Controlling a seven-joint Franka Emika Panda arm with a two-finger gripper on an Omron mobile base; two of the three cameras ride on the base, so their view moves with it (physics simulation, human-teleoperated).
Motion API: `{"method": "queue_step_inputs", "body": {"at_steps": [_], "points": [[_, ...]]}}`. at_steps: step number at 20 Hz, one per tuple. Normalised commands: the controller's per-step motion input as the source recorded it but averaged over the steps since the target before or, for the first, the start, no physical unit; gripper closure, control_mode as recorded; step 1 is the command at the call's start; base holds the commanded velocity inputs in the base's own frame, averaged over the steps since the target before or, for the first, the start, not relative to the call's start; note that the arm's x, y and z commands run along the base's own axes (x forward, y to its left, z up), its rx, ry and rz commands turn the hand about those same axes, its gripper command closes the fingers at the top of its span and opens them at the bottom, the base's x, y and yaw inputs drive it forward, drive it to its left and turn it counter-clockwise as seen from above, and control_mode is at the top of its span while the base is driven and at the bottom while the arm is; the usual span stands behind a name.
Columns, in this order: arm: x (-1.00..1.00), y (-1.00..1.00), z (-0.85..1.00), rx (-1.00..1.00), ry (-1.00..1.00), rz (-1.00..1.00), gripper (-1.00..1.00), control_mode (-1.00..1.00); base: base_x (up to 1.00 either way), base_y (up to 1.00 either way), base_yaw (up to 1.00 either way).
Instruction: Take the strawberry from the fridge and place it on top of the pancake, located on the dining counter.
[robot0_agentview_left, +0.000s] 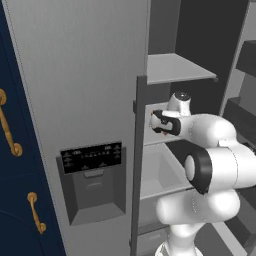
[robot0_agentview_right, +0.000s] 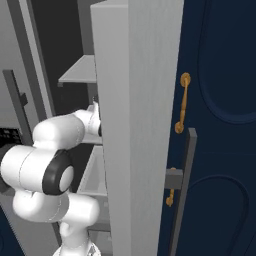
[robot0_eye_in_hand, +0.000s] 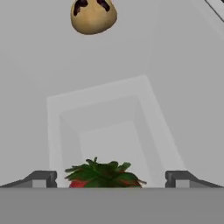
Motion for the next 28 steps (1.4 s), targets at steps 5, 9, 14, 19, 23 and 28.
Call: {"method": "queue_step_inputs", "body": {"at_steps": [5, 9, 14, 19, 23, 28], "points": [[0.01, 0.00, -0.22, 0.00, 0.05, -0.01, -1.00, -1.00, 0.00, 0.00, 0.00], [-0.01, 0.03, -0.30, 0.00, 0.12, -0.05, 1.00, -1.00, 0.00, 0.00, 0.00], [-0.18, 0.01, -0.21, 0.00, 0.06, -0.09, 1.00, -1.00, 0.00, 0.00, 0.00], [-0.30, 0.02, -0.07, 0.00, -0.03, -0.10, 1.00, -1.00, 0.00, 0.00, 0.00], [-0.31, -0.01, 0.01, 0.02, -0.20, -0.02, 1.00, -1.00, 0.00, 0.00, 0.00], [-0.53, 0.00, 0.29, 0.02, -0.11, 0.03, 1.00, -1.00, 0.00, 0.00, 0.00]]}}
